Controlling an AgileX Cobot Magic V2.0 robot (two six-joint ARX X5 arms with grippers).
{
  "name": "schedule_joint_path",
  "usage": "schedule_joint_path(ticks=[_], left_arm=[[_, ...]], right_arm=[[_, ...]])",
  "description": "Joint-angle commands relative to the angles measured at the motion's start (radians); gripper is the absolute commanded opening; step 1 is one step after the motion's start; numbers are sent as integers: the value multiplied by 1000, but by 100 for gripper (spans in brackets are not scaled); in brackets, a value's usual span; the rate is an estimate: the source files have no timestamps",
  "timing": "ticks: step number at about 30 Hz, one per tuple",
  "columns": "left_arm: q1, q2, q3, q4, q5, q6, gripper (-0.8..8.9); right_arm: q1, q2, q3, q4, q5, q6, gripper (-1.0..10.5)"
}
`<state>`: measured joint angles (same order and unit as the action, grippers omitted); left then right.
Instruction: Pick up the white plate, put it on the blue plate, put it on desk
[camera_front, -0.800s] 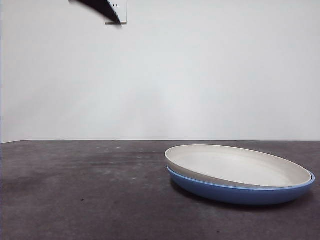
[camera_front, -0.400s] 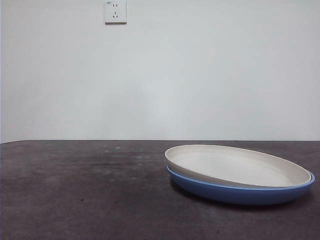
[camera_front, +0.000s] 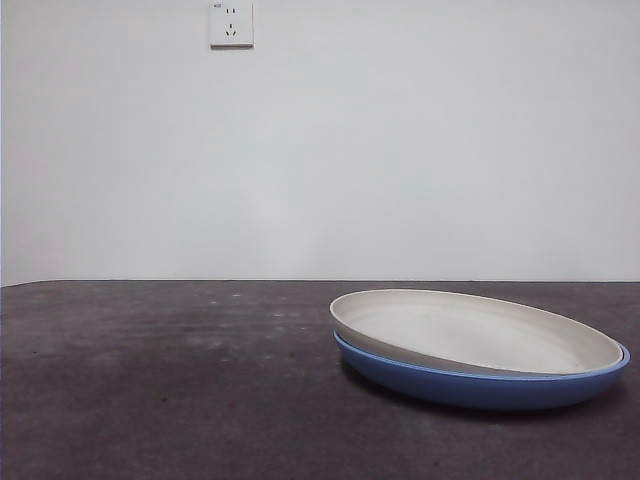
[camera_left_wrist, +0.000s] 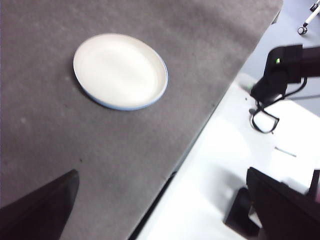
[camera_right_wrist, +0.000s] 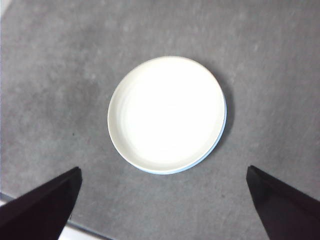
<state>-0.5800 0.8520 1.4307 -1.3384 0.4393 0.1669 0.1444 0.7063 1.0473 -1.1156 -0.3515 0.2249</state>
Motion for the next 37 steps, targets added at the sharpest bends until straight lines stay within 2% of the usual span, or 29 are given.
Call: schedule_joint_path(ticks=[1, 10, 14, 27, 34, 37], left_arm=[[-6, -60, -57, 27, -3, -18, 604], [15, -250, -280, 167, -3, -109, 604], [19, -289, -330, 211, -3, -156, 604], [19, -298, -331, 217, -3, -172, 604], [19, -298, -331, 217, -2, -172, 604], [19, -298, -331, 230, -2, -172, 604]], right_arm=[[3, 60, 15, 6, -17, -25, 588], [2, 310, 14, 47, -47, -128, 588], [1, 431, 14, 122, -87, -137, 588], [-27, 769, 13, 299, -104, -190, 588], [-45, 872, 13, 388, -110, -198, 588], [-45, 912, 13, 408, -144, -215, 588]])
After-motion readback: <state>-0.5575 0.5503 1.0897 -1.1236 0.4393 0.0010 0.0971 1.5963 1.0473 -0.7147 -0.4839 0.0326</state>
